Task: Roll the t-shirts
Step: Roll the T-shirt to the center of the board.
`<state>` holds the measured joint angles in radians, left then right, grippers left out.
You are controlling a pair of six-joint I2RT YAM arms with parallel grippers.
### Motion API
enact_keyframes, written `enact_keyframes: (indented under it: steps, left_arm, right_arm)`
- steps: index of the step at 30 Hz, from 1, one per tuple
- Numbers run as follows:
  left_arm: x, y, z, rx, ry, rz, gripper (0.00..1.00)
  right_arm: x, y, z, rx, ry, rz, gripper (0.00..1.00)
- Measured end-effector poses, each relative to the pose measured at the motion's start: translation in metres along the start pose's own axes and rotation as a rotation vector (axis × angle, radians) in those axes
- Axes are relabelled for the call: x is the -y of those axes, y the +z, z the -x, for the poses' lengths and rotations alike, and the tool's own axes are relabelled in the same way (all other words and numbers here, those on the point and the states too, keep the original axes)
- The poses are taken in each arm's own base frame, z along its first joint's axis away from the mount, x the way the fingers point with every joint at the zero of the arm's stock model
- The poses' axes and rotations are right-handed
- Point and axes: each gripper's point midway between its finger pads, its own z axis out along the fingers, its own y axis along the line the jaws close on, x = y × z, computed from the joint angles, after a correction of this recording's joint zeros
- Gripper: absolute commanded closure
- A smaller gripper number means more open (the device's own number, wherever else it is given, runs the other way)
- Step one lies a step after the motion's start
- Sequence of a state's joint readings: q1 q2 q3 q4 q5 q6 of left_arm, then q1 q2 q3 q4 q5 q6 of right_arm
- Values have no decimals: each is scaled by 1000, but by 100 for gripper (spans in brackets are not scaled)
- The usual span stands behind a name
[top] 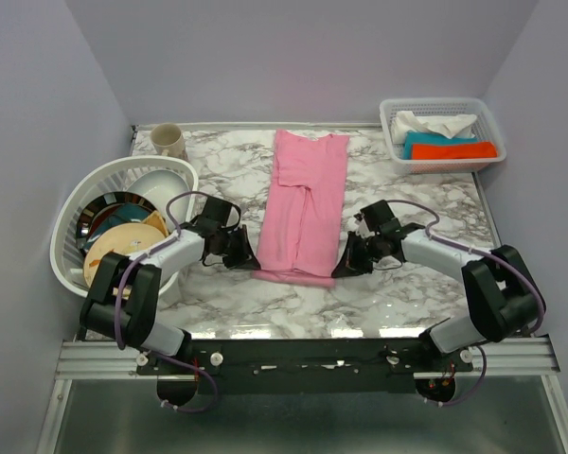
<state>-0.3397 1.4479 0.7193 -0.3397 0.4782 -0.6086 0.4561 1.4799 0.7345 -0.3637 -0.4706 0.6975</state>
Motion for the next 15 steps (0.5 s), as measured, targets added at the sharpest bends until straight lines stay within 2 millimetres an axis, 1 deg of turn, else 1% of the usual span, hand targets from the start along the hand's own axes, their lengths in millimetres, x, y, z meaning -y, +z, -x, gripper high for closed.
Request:
enact_keyframes:
  steps: [1,2,3,4,5,6,7,8,11,14,15]
  left_arm:
    - [-1,1,1,-2,-2,4,92]
    - [-1,2,2,-3,-2,8,86]
    - [-2,3,4,-3,-3,11,82]
    - [-3,4,6,-2,-3,16,78]
    - [-3,5,8,-1,-3,19,66]
    - [-3,5,10,0,-3,22,59]
    - [-3,5,12,2,-3,23,54]
    - [-3,4,14,6,0,27,48]
    - [-2,-4,24,16,22,51,46]
    - [4,-16,33,32,91,62,45]
    - [8,-23,38,42,144,56,46]
  right_arm:
    - [0,1,1,-1,0,0,93]
    - [1,2,1,-2,0,-2,87]
    - [1,3,2,-3,-1,-2,79]
    - [1,4,2,-3,-2,-1,60]
    - [-1,4,4,-1,-7,2,52]
    - [-2,4,6,3,-13,8,48]
    - [-4,4,9,8,-30,15,46]
    - [-6,3,11,13,-51,21,46]
    - [-17,-6,23,43,-131,38,46]
    - [-42,-30,45,118,-328,75,51]
    - [-48,-37,50,143,-378,87,52]
